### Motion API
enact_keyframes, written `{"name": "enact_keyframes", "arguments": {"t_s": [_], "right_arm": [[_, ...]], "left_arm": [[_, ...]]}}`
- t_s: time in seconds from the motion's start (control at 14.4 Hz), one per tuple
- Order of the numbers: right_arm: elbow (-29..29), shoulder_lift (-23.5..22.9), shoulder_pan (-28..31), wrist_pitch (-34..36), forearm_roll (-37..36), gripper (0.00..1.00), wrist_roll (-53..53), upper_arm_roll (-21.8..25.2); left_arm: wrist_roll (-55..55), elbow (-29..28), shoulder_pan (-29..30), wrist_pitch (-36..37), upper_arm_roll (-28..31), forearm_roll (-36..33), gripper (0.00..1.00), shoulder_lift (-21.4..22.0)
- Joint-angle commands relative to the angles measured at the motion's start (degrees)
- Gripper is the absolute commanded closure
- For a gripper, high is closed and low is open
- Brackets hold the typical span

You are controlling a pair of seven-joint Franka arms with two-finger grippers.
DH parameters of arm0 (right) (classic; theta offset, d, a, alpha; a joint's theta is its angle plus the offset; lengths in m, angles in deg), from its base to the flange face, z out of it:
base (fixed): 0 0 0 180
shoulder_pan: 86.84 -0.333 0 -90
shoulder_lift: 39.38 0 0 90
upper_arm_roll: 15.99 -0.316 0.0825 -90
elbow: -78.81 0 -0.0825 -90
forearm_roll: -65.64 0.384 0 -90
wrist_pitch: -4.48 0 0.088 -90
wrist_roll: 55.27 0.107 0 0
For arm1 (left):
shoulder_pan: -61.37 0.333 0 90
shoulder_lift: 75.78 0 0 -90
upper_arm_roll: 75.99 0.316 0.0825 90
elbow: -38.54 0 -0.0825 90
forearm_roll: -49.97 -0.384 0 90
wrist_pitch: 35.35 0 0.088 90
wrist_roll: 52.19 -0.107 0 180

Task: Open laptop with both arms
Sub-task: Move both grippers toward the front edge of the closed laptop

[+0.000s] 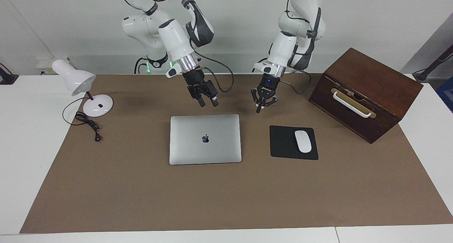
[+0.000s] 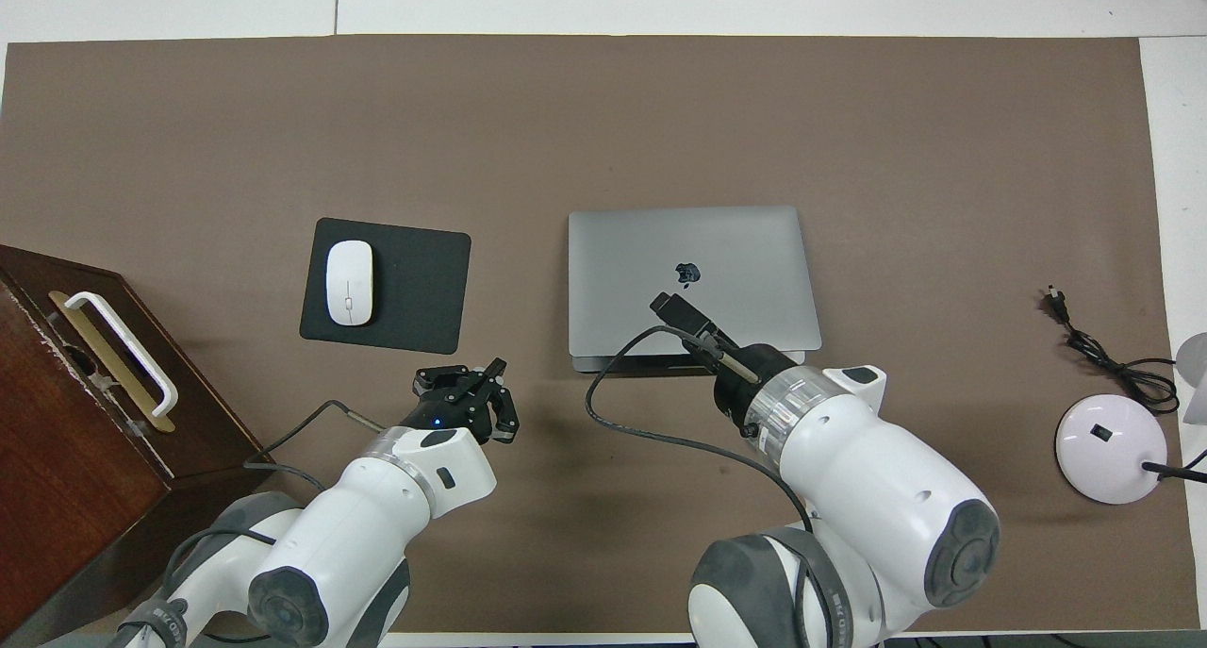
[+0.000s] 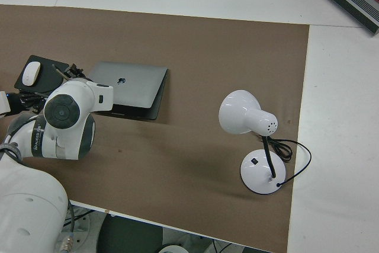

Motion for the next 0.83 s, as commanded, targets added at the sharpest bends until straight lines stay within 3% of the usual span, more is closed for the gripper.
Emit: {"name": "enact_keyframes", "arguments": {"t_s": [0.0, 0.21, 0.42, 0.76], "right_arm": [[-4.3, 2.1, -0.3, -4.6, 2.5, 0.04, 1.6, -1.5], [-6.3, 2.5, -1.9, -6.9, 6.2, 0.04, 1.6, -2.8], [-7.2, 2.5, -2.3, -8.0, 7.7, 0.04, 1.6, -3.1], [-7.3, 2.5, -2.4, -5.7, 10.5, 0.04, 1.6, -3.6]], "left_arm": [[0.3, -0.3, -3.1, -3.2, 0.7, 0.8, 1.0, -2.0], [0.7, -0.3, -5.7, -5.5, 0.8, 2.6, 1.0, -4.4], [0.6, 0.7, -9.2, -11.3, 0.9, 6.9, 1.0, -9.8], [0.6, 5.7, -11.3, -11.3, 1.0, 10.6, 1.0, -14.3]]}}
